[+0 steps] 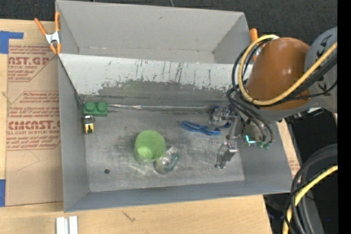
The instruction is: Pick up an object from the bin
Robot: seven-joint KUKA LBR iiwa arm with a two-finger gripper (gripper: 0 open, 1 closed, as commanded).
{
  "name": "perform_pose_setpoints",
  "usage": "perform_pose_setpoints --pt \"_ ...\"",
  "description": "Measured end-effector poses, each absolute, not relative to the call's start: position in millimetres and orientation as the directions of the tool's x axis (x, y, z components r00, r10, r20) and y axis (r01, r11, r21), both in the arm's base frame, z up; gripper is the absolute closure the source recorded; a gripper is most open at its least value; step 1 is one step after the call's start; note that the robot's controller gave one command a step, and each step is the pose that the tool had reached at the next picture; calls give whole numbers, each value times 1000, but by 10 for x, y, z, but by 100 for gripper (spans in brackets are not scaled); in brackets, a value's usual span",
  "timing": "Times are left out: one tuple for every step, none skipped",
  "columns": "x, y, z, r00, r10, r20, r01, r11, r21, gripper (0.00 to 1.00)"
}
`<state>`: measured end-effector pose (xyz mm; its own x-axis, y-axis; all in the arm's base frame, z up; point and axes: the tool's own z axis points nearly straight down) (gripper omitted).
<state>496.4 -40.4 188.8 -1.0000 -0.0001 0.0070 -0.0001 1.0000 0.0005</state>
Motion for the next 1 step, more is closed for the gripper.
perform_pose_setpoints --pt "5910 -871 698 -994 -112 -11 -112 994 -2 0"
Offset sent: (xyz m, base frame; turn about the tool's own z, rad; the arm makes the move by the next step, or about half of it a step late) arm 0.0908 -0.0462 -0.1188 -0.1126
